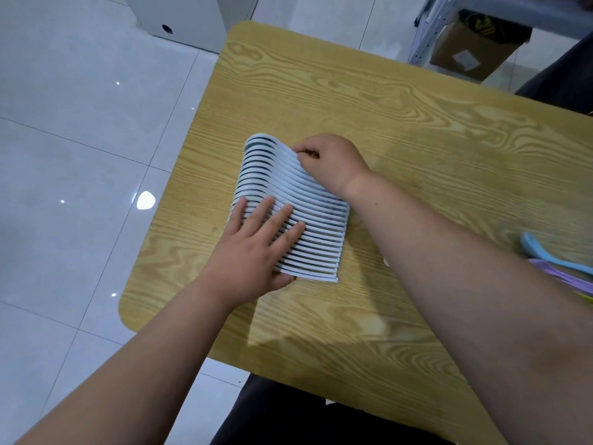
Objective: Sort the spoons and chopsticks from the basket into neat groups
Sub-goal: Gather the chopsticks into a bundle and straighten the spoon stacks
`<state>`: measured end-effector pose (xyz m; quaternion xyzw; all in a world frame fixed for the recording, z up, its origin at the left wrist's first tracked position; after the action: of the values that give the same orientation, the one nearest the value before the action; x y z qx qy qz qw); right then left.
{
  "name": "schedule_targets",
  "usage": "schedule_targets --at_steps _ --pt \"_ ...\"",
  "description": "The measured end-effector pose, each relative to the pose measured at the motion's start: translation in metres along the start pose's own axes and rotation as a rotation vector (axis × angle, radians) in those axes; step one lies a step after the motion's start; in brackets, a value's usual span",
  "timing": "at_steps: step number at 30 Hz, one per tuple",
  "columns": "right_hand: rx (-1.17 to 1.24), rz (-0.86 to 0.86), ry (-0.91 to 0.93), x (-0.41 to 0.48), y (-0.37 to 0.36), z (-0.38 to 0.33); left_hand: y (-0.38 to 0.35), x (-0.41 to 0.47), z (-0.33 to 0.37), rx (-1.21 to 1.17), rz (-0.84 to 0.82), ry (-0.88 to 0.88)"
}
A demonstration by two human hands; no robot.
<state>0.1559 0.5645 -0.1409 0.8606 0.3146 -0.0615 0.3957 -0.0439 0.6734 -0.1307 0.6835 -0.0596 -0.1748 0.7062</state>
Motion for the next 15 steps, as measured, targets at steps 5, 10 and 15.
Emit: schedule_targets --at_steps 5,10,15 --pt "-0.069 -0.04 0.059 0.0021 0.0063 0.0057 0.0003 0.0008 0.0003 -0.005 0.004 0.015" --pt "-0.114 -0.056 0.085 0.003 0.009 0.0074 -0.001 0.0007 0.0003 -0.004 0.008 0.017" --pt "-0.135 -0.067 0.094 -0.0002 0.0083 0.0105 -0.0016 0.001 0.0002 -0.008 0.012 0.021"
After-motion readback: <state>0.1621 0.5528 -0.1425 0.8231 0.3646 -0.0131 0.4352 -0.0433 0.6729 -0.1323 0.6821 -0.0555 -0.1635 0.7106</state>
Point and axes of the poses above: each hand's wrist, its own x-axis towards the middle knuckle, its own y-axis out of the back of the hand, z = x × y, the point moved 2 cm from there along x, towards the middle knuckle, and after that the axes turned 5 degrees about -y, right-handed, at the moved point
